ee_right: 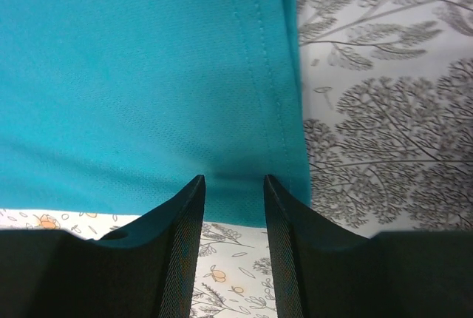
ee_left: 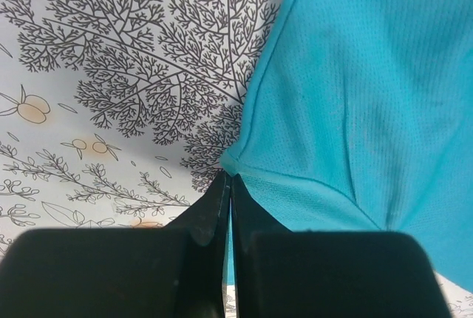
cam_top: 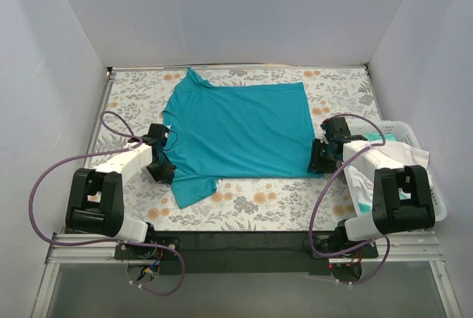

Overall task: Fold and stack the t-shirts
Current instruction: Flatten the tshirt out

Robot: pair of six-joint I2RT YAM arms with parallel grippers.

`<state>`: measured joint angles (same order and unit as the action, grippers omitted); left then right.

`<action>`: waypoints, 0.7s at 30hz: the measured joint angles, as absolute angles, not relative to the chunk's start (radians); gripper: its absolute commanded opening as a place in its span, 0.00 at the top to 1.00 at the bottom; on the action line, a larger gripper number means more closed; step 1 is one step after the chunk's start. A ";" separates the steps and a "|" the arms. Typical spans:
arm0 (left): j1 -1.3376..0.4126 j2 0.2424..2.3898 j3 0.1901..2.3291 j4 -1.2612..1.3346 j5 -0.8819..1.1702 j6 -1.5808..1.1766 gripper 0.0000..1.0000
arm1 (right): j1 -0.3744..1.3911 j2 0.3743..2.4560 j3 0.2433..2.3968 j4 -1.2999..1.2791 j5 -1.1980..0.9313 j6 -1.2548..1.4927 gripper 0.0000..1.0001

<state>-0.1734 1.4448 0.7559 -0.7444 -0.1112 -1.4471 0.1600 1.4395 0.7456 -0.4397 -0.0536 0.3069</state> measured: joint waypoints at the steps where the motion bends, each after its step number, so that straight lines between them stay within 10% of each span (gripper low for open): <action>1: -0.172 1.449 0.760 -0.750 -0.111 -1.450 1.00 | 0.148 1.434 0.741 -0.440 -0.052 0.310 0.61; 21: -0.171 1.377 0.755 -0.936 -0.112 -1.470 0.89 | 0.167 1.372 0.736 -0.484 -0.033 0.287 0.59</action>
<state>-0.1715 1.3769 0.7551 -0.9356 -0.1120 -1.4704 0.1669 1.3724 0.7364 -0.4839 -0.0330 0.2874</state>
